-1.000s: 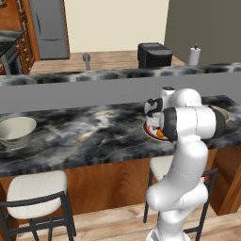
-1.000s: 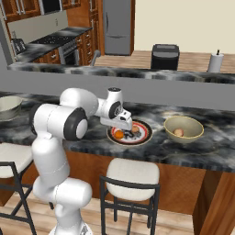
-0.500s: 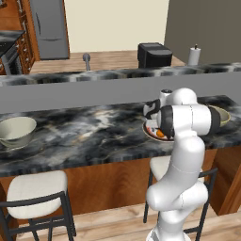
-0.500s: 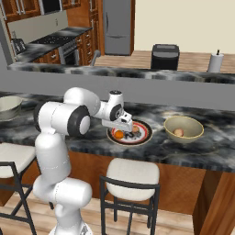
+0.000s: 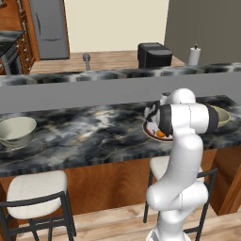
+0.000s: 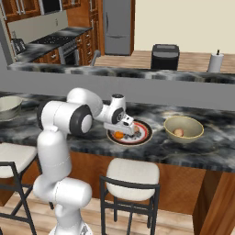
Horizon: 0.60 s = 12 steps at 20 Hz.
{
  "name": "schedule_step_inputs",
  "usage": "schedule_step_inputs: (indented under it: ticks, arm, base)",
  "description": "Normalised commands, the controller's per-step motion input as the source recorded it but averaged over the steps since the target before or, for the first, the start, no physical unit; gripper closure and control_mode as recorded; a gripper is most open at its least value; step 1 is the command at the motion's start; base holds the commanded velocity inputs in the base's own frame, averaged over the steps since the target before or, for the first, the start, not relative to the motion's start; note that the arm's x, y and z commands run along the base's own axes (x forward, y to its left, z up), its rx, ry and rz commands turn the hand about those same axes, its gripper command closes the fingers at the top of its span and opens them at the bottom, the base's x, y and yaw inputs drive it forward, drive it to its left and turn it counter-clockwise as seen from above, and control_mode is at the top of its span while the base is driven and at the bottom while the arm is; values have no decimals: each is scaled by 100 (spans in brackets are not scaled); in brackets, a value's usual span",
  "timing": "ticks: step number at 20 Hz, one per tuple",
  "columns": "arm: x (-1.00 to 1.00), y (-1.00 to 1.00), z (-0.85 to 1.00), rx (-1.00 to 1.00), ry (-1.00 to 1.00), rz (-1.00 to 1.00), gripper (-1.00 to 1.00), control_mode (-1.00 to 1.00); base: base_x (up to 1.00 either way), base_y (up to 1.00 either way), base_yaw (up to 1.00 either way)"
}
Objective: Take the fruits from the plate on the dining counter and place two fruits in each bowl.
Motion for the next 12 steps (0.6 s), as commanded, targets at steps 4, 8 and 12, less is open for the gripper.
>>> schedule_step_inputs:
  ticks: [4,8,12]
  arm:
    - [0,-3,-14,0,0,0,100,-100]
    - [0,0,0,0,0,0,100,-100]
    - [0,-4,3,0,0,0,100,-100]
  base:
    - [0,0,0]
    - [0,0,0]
    - [0,0,0]
